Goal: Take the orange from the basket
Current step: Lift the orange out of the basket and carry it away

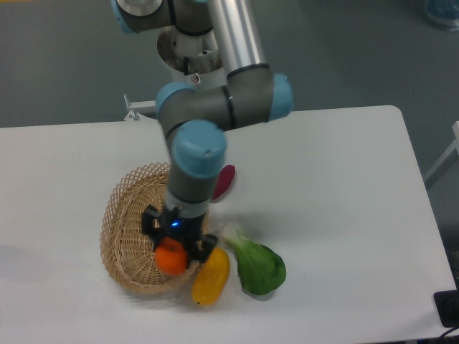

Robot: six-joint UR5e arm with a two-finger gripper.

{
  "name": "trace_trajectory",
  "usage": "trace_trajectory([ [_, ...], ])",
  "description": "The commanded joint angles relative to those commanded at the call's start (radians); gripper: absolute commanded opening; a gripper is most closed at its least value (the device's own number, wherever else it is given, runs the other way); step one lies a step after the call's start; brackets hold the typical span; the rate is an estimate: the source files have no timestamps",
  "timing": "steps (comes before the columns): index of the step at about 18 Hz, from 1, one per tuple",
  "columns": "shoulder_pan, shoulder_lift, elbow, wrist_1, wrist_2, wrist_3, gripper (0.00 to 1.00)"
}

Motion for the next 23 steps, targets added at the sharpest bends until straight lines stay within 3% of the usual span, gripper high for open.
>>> trace_trajectory([
  [6,0.062,0.006,0.015,0.006,0.012,0.108,0.28],
  [9,0.107,0.009,0.029,0.006,0.130,0.112,0.28],
  [16,0.244,0.012,0.020,-0.015,0.196,0.158,0.27],
  [20,0.308,0.015,0.025,-0.081,0.196,0.238,0.28],
  [23,0.353,0.014,0.025,-0.094,0.195,0.302,0.28],
])
